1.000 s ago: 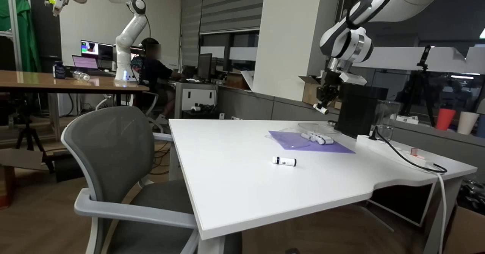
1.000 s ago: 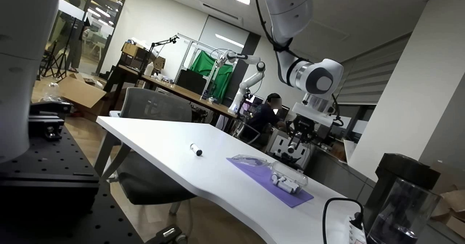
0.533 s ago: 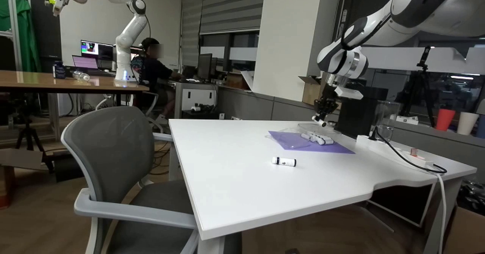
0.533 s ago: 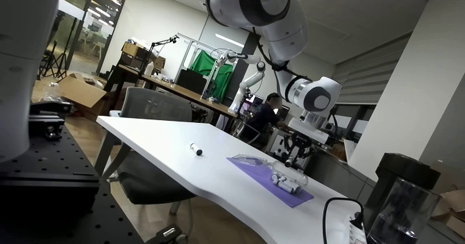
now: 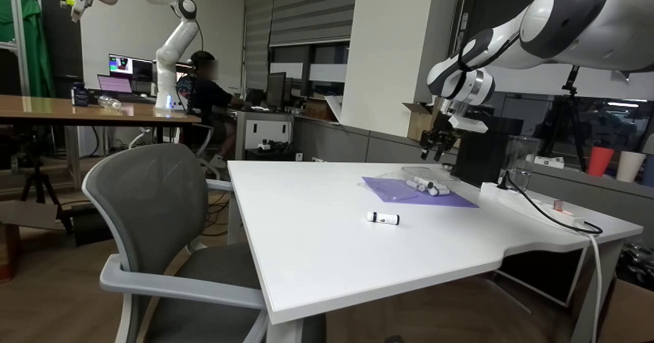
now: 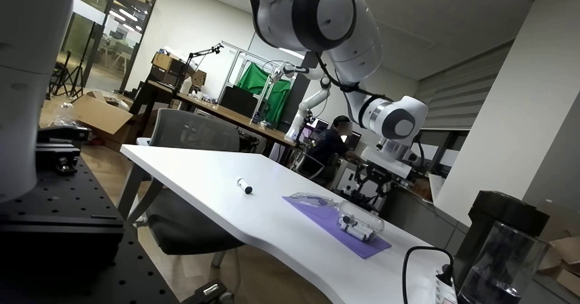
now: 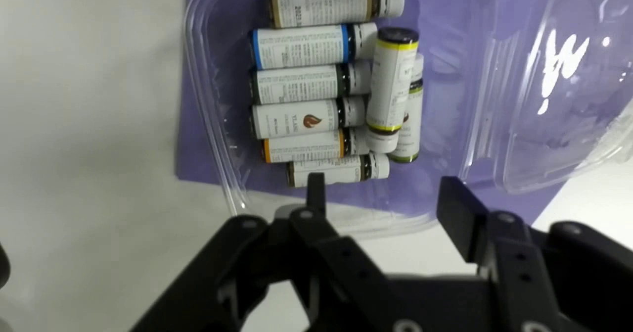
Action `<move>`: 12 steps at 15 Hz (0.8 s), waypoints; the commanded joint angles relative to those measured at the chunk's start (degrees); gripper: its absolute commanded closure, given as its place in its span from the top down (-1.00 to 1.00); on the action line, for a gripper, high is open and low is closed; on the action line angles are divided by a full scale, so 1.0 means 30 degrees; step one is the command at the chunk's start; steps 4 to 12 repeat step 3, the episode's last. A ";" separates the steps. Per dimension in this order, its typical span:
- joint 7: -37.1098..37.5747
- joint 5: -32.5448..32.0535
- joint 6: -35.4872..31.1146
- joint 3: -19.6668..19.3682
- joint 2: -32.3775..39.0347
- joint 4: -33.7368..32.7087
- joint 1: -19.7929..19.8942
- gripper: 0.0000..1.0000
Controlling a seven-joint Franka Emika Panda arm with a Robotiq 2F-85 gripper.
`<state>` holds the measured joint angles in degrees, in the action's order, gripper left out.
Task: Take one bottle from the table and put it in the bowl
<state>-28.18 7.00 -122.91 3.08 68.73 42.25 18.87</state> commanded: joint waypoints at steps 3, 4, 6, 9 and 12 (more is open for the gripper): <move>0.0253 -0.0154 0.0606 -0.0330 -0.0082 -0.0841 -0.0213 0.62; 0.0253 -0.0154 0.0606 -0.0330 -0.0082 -0.0841 -0.0213 0.62; 0.0253 -0.0154 0.0606 -0.0330 -0.0082 -0.0841 -0.0213 0.62; 0.0253 -0.0154 0.0606 -0.0330 -0.0082 -0.0841 -0.0213 0.62; 0.0253 -0.0154 0.0606 -0.0330 -0.0082 -0.0841 -0.0213 0.62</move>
